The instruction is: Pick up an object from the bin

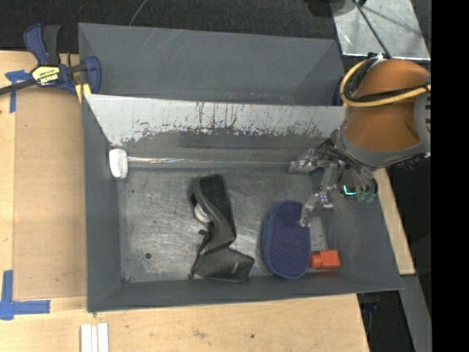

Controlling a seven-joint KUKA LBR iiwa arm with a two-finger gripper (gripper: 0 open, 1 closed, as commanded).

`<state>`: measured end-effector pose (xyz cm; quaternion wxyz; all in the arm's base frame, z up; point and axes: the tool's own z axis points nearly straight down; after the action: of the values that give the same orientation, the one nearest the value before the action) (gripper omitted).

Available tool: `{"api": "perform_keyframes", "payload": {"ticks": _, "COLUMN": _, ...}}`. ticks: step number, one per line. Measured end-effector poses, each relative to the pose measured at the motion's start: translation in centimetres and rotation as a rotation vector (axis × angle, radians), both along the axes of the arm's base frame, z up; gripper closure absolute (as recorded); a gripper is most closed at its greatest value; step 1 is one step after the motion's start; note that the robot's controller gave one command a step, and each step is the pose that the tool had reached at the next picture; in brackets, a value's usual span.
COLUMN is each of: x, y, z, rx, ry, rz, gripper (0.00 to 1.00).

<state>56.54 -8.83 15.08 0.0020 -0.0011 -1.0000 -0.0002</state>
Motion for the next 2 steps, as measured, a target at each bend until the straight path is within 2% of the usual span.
{"api": "perform_keyframes", "payload": {"ticks": 1, "x": -1.59, "y": -2.08, "z": -7.33, "rx": 0.002, "ry": -0.014, "rz": 0.257, "gripper": 0.0}}
{"api": "perform_keyframes", "payload": {"ticks": 2, "x": -1.59, "y": -2.23, "z": -7.17, "rx": -0.001, "ry": -0.011, "rz": 0.261, "gripper": 1.0}}
